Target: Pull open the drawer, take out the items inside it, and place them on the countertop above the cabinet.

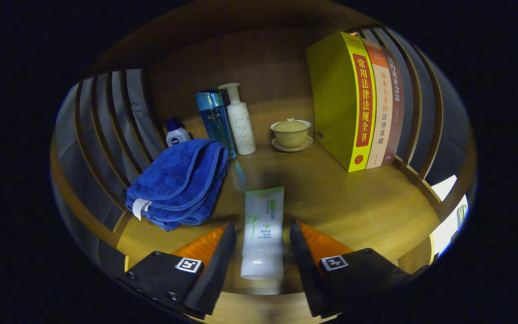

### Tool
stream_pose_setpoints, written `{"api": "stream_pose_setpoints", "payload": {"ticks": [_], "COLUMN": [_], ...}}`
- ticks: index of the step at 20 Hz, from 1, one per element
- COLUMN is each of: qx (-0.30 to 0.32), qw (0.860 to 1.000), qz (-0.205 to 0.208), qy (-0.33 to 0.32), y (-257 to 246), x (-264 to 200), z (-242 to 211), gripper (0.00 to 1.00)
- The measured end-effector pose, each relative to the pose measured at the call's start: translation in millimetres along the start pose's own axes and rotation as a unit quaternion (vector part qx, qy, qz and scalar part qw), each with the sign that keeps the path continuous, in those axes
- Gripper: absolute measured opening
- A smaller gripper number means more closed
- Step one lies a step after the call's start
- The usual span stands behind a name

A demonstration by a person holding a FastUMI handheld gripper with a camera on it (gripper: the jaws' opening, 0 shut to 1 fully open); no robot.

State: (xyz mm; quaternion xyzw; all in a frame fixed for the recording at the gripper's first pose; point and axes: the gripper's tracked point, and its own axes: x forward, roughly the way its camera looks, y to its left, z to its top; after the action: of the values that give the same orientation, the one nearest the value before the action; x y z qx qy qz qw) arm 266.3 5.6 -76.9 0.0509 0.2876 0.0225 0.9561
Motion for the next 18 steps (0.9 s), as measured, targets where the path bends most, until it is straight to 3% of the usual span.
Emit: {"api": "stream_pose_setpoints", "payload": {"ticks": [2,4,12,18], "qx": [0.002,-0.002,-0.009,-0.017], "qw": [1.000,1.000,0.994,0.990], "qz": [0.003,0.005,0.026,0.048], "qy": [-0.013,-0.030,-0.103,-0.129], "y": [-0.1,0.8,17.0,32.4], "x": [-5.5,-15.9,-90.3,-139.2], "z": [5.9,10.8,20.3,0.9], "gripper": [0.95,0.99,0.99,0.98]}}
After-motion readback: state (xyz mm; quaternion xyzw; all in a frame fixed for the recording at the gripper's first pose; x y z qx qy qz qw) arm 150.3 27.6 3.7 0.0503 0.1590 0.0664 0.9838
